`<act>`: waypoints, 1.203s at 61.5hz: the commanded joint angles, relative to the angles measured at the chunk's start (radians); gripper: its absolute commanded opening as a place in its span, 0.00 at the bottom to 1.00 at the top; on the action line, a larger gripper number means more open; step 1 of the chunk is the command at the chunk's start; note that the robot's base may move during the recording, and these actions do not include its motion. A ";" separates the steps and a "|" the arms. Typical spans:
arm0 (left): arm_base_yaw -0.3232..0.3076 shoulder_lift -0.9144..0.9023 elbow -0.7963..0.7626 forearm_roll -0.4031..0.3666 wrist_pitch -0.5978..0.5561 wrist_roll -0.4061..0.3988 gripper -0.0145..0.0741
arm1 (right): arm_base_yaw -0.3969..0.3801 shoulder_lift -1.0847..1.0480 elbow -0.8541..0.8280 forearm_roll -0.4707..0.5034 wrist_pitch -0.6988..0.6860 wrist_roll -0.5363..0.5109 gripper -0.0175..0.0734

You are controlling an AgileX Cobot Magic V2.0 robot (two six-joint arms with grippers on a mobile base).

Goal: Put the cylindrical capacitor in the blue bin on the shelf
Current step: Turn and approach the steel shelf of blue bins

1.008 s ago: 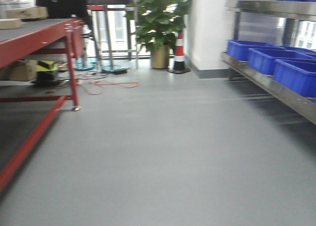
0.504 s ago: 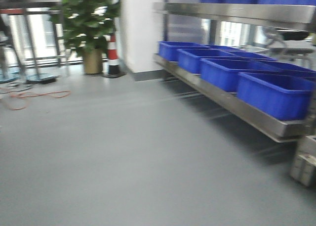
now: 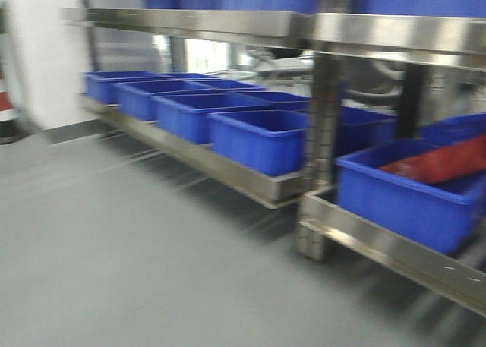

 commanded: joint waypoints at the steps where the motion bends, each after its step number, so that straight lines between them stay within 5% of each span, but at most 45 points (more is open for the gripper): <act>1: -0.006 -0.005 -0.001 -0.004 -0.029 -0.004 0.04 | 0.002 -0.006 -0.001 -0.008 -0.027 -0.002 0.01; 74: -0.006 -0.005 -0.001 -0.004 -0.029 -0.004 0.04 | 0.002 -0.006 -0.001 -0.008 -0.027 -0.002 0.01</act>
